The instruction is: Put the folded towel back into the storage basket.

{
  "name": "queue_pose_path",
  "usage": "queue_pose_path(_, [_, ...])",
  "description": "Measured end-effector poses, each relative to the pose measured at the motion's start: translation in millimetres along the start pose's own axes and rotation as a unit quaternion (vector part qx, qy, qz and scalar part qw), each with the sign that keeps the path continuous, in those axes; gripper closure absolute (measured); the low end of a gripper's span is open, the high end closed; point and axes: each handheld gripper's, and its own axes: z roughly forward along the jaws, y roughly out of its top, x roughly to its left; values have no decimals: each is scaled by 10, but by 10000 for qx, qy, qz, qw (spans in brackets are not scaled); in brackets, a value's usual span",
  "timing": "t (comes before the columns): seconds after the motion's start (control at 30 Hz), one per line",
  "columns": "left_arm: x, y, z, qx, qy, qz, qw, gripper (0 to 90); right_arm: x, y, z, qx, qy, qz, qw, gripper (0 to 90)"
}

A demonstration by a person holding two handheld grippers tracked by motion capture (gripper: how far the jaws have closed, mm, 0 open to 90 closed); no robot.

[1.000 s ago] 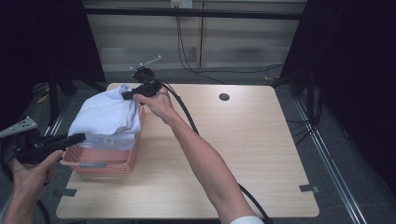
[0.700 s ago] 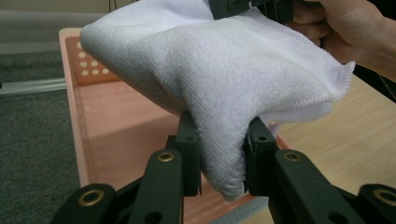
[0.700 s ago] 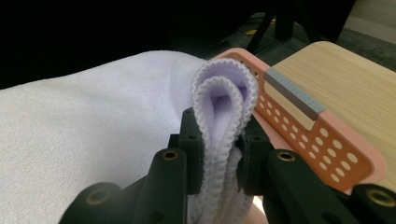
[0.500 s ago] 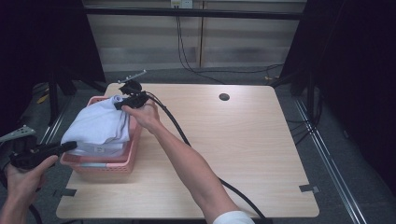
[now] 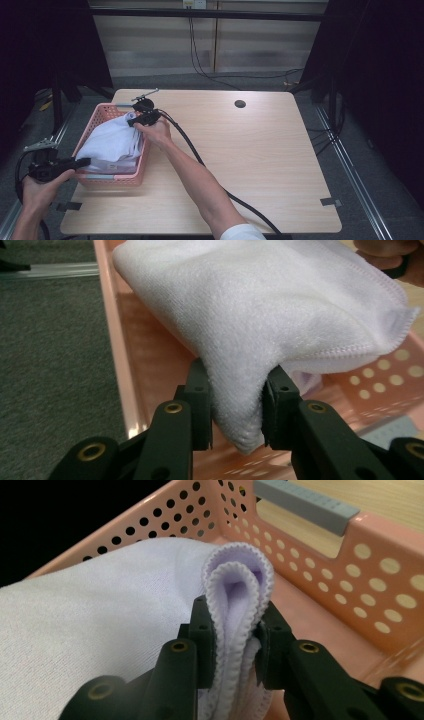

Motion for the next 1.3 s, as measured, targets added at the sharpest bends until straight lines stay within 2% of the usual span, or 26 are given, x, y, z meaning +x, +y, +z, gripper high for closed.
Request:
queue_pose_path(0.07, [14, -11, 24, 130, -26, -18, 9999, 673, 14, -27, 35, 53, -46, -107, 9999, 715])
queue_pose_path(0.1, [5, -18, 35, 181, 42, -15, 9998, 633, 7, -36, 48, 61, -34, -99, 9999, 680])
queue_pose_path(0.13, [0, -25, 35, 164, 118, 7, 9998, 584, -5, -41, 55, 79, -41, -68, 9999, 634])
queue_pose_path(0.2, [-19, -29, 22, 115, 88, -36, 9999, 490, -42, -40, 46, 61, -127, -62, 9999, 537])
queue_pose_path(0.27, [-79, 4, 9, 167, 138, 80, 9997, 410, -80, -24, 31, 31, -13, -84, 10000, 436])
queue_pose_path(0.3, [-122, 25, -5, 126, 201, 75, 9997, 388, -82, -17, 18, 13, -40, -104, 9999, 389])
queue_pose_path(0.37, [-166, 69, -55, 19, 115, 144, 9998, 367, -102, -2, -26, -12, 124, -164, 9998, 368])
queue_pose_path(0.4, [-188, 90, -69, -39, 110, 155, 9998, 366, -108, 2, -50, -30, 77, -188, 9998, 349])
queue_pose_path(0.53, [-325, 161, -62, -209, -4, 272, 9994, 358, -163, 7, -227, -224, 195, -231, 9993, 339])
queue_pose_path(0.63, [-455, 189, -31, -337, -237, 258, 9988, 358, -184, -32, -368, -234, 327, -400, 9984, 333])
queue_pose_path(0.7, [-567, 207, 3, -321, -213, 407, 9984, 358, -205, -80, -474, -261, 401, -419, 9980, 332])
queue_pose_path(0.77, [-674, 219, 63, -305, -389, 414, 9979, 360, -219, -131, -594, -303, 456, -487, 9973, 333])
queue_pose_path(0.83, [-827, 237, 113, -223, -241, 684, 9971, 358, -225, -182, -721, -360, 477, -537, 9968, 333])
queue_pose_path(0.9, [-933, 242, 146, -438, -503, 601, 9960, 354, -239, -229, -871, -458, 513, -560, 9961, 333])
queue_pose_path(0.97, [-1041, 252, 187, -461, -273, 757, 9957, 360, -261, -288, -1011, -546, 550, -541, 9955, 334])
queue_pose_path(1.13, [-1273, 204, 318, -540, -396, 792, 9946, 366, -333, -509, -1307, -598, 484, -589, 9953, 333])
queue_pose_path(1.23, [-1390, 166, 423, -504, -395, 816, 9946, 370, -375, -672, -1465, -569, 457, -637, 9953, 333])
queue_pose_path(1.3, [-1449, 150, 491, -450, -471, 807, 9946, 370, -390, -780, -1572, -577, 445, -654, 9952, 333])
